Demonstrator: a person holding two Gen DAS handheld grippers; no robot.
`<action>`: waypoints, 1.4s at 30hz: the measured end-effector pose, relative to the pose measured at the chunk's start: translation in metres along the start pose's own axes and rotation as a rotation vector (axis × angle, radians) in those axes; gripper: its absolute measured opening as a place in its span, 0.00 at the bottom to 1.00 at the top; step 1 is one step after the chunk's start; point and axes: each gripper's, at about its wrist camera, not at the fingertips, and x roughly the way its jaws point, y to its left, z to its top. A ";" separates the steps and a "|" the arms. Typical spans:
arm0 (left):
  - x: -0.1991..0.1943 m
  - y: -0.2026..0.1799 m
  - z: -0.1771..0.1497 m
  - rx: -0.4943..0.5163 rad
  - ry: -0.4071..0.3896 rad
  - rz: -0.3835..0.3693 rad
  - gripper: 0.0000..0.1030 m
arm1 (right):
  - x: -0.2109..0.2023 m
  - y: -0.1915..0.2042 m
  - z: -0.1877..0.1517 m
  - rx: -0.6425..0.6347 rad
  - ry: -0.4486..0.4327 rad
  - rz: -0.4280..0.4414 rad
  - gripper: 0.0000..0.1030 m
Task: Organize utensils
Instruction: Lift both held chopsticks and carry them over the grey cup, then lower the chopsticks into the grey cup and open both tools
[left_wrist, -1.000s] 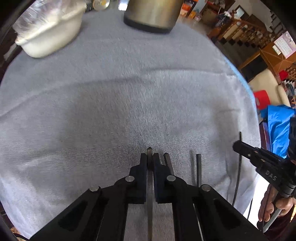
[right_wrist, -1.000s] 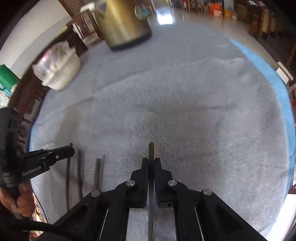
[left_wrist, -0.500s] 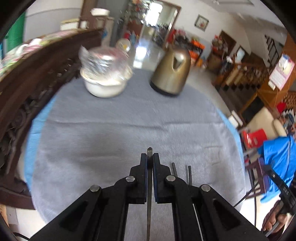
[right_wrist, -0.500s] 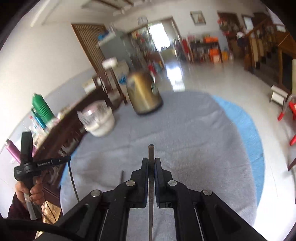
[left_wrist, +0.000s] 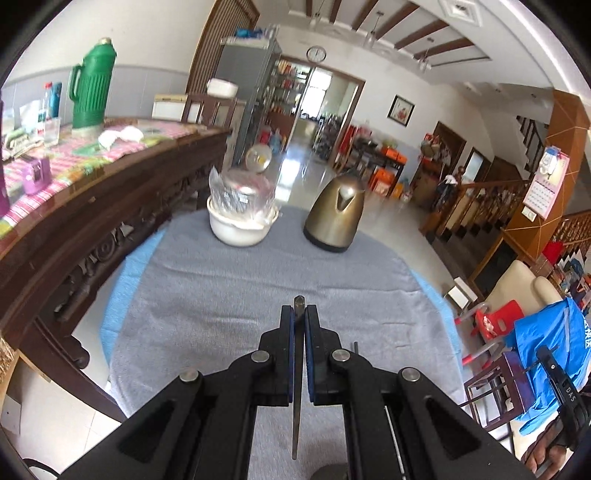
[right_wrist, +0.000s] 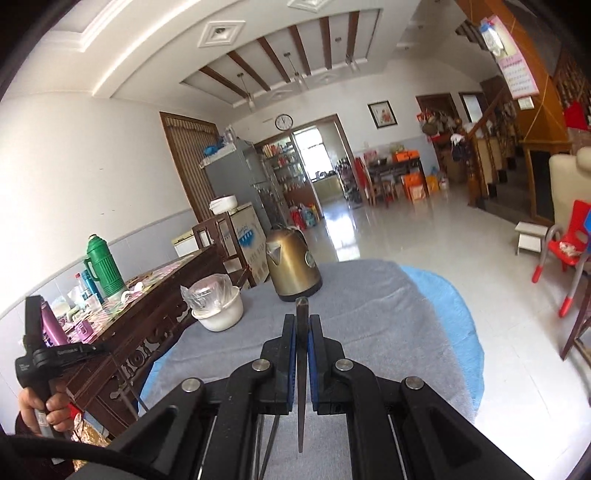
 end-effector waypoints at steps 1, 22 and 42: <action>-0.009 -0.001 -0.001 0.005 -0.013 0.001 0.05 | -0.006 0.002 0.000 -0.005 -0.004 0.000 0.06; -0.133 -0.019 -0.027 0.055 -0.179 -0.097 0.05 | -0.089 0.054 -0.021 -0.108 -0.075 0.011 0.06; -0.166 -0.082 -0.051 0.167 -0.304 -0.122 0.05 | -0.118 0.077 -0.025 -0.121 -0.103 0.182 0.06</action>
